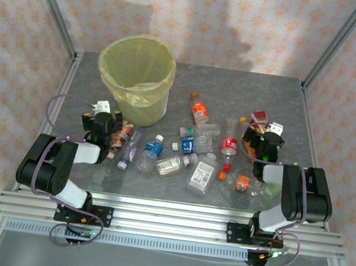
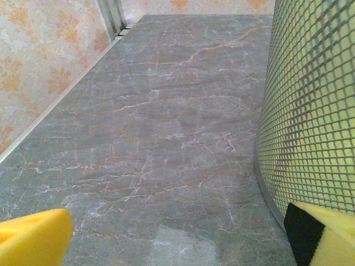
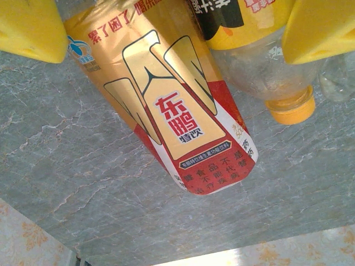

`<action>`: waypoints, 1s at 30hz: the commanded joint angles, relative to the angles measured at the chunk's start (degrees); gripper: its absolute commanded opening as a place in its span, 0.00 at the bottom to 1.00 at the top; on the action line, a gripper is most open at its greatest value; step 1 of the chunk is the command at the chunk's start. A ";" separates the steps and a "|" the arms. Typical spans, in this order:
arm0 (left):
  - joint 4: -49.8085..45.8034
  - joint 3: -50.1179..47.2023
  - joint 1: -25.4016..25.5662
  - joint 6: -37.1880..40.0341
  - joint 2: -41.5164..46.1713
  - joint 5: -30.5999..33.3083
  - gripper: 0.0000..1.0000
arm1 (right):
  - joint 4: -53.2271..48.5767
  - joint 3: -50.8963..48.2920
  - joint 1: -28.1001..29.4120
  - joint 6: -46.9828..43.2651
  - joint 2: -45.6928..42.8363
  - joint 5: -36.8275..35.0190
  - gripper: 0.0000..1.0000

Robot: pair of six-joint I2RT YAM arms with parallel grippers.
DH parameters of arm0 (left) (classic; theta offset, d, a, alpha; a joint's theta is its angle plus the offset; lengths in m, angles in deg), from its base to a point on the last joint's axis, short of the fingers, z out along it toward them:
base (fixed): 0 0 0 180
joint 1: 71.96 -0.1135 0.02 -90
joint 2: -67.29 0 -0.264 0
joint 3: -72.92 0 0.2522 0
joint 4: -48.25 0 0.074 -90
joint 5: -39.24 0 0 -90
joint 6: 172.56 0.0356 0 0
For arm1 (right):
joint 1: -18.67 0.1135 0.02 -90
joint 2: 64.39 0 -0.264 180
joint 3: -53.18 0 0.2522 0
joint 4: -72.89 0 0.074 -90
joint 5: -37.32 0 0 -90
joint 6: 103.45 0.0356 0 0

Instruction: Put the plastic bottles in the bin

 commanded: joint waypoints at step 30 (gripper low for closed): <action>1.46 -0.28 -0.58 -1.51 2.14 0.92 1.00 | -7.03 3.12 -0.10 -0.98 -3.66 0.71 0.99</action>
